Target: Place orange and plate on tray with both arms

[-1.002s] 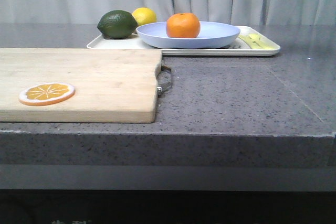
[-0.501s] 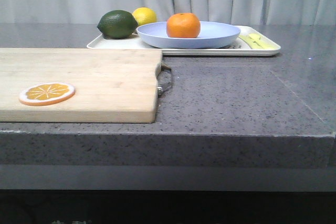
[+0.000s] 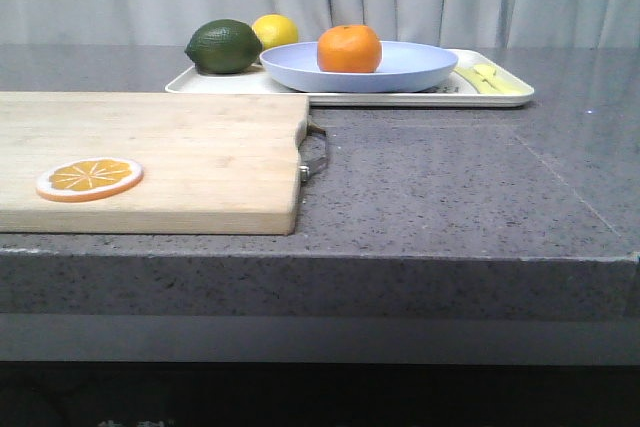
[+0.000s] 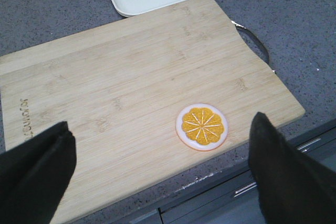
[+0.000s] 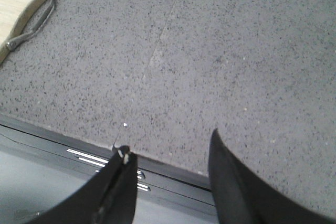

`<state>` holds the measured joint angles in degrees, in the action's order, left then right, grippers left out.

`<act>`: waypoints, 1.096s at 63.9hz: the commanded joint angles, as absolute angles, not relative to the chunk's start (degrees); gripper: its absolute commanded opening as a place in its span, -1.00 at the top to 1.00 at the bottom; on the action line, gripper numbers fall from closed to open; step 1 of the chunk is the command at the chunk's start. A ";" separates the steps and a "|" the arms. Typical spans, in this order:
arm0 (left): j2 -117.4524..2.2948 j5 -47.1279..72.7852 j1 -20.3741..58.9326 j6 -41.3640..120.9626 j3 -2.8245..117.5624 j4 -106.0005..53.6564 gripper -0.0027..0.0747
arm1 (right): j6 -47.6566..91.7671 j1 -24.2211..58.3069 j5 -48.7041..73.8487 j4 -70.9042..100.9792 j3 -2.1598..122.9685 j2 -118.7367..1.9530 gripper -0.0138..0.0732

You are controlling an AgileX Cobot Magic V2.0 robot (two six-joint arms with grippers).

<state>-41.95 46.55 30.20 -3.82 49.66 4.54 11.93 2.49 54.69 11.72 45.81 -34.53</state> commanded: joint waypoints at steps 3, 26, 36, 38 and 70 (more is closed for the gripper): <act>-41.80 43.11 30.12 -4.31 51.00 4.32 -0.73 | 12.48 2.50 50.02 11.92 44.90 -32.07 -0.12; -41.80 43.11 30.12 -4.31 51.00 4.32 -0.55 | 12.43 2.50 49.32 12.22 44.76 -31.83 -0.06; -41.80 43.11 30.12 -4.31 51.00 4.32 -0.04 | 9.75 2.50 48.81 12.31 44.76 -31.83 0.36; -41.80 43.11 30.12 -4.31 51.00 4.32 0.07 | 9.35 2.50 48.67 12.31 44.76 -31.83 0.44; -41.80 43.01 30.12 -4.31 51.00 4.32 0.98 | 6.92 2.50 48.58 12.62 44.76 -31.83 0.84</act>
<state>-41.95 46.66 30.20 -3.91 49.66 4.54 7.08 2.49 52.28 11.72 43.13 -31.64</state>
